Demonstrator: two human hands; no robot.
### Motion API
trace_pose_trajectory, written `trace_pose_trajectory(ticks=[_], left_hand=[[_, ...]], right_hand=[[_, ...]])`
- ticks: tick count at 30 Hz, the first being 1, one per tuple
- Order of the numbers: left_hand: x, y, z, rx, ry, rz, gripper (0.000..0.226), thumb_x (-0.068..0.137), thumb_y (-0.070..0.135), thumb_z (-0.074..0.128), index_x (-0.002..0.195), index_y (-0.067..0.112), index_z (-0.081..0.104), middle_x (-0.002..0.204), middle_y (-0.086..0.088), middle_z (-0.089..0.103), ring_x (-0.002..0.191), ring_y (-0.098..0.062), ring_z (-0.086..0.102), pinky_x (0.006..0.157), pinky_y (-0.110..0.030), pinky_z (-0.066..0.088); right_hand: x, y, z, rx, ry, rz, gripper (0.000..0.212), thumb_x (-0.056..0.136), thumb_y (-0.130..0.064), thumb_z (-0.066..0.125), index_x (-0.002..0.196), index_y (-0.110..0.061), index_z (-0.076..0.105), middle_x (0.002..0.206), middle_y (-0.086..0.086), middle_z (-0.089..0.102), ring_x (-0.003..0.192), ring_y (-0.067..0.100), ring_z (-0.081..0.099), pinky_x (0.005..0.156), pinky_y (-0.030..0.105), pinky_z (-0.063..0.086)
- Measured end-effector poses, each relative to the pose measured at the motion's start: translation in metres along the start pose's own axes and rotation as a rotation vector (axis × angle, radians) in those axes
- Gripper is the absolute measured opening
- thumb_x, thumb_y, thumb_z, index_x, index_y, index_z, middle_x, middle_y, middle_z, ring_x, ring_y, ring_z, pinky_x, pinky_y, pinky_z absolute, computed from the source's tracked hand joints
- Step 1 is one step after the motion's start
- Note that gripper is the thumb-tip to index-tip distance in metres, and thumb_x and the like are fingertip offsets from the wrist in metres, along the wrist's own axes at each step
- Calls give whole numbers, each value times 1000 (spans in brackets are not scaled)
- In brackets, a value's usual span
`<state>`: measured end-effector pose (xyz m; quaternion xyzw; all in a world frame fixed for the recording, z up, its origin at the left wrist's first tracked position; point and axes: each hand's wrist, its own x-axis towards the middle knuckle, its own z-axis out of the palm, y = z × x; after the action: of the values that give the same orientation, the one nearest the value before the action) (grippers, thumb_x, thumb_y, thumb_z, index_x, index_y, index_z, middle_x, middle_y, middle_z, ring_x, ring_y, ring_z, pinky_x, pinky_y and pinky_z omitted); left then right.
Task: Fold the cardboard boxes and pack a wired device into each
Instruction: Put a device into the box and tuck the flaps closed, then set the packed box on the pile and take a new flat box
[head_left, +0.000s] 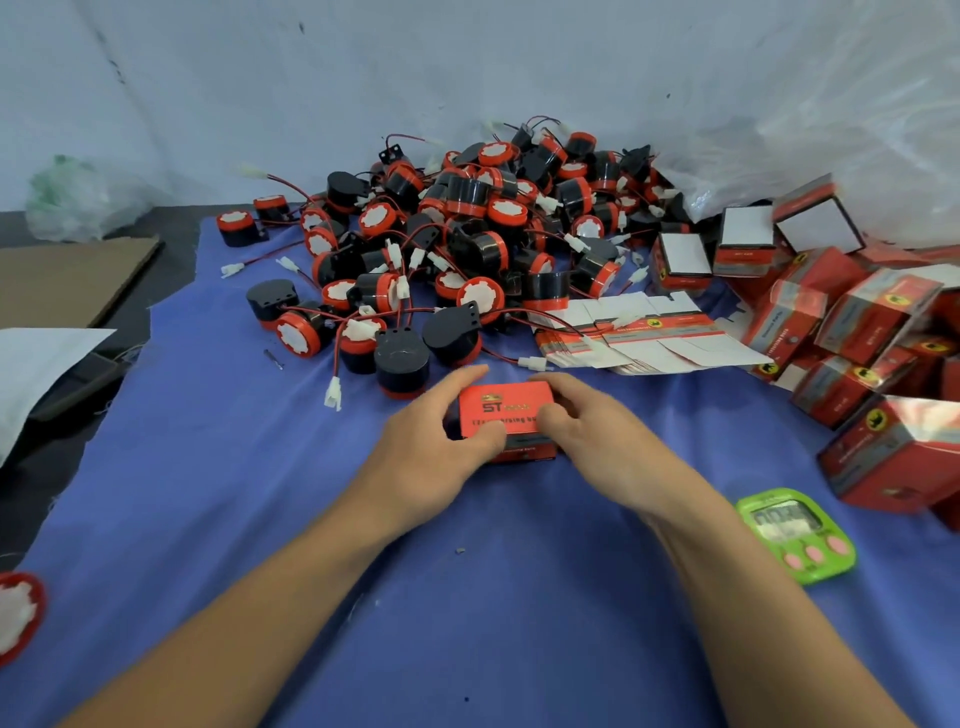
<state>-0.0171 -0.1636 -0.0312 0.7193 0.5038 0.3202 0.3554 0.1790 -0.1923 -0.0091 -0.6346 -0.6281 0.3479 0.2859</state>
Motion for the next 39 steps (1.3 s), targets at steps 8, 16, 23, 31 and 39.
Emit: trace_pose_trajectory(ticks=[8, 16, 23, 31, 39], left_hand=[[-3, -10, -4, -58, 47, 218, 95, 68, 10, 77, 150, 47, 44, 131, 24, 67, 136, 4, 51, 111, -25, 43], [3, -1, -3, -279, 44, 36, 57, 75, 45, 78, 129, 39, 58, 106, 18, 76, 98, 1, 70, 81, -15, 52], [-3, 2, -5, -270, 93, 149, 69, 73, 30, 86, 134, 41, 57, 113, 9, 71, 102, -9, 71, 84, -23, 58], [-15, 9, 6, 17, 1, 200, 84, 81, 59, 73, 151, 57, 27, 139, 36, 51, 126, 14, 51, 96, -7, 43], [-11, 8, 2, -43, 51, 99, 79, 90, 69, 54, 159, 46, 25, 149, 29, 45, 133, 5, 49, 95, -4, 35]], right_hand=[[-7, 3, -11, 298, -111, 31, 73, 85, 1, 71, 141, -41, 51, 121, 0, 72, 110, 18, 69, 101, 28, 52], [-6, -2, -6, 693, -81, 65, 44, 93, -1, 68, 131, -23, 63, 109, 11, 74, 99, 28, 66, 106, 51, 48], [-4, -1, 2, 766, -131, 7, 64, 85, 16, 67, 138, -21, 60, 122, 15, 72, 117, 33, 69, 102, 42, 57], [-5, 11, -28, 477, -195, -74, 64, 53, 7, 74, 115, -7, 73, 103, 16, 77, 93, 23, 71, 85, 34, 58], [5, 20, -53, 1448, 226, -178, 50, 82, 2, 71, 129, -14, 65, 132, 3, 70, 126, 21, 65, 105, 37, 54]])
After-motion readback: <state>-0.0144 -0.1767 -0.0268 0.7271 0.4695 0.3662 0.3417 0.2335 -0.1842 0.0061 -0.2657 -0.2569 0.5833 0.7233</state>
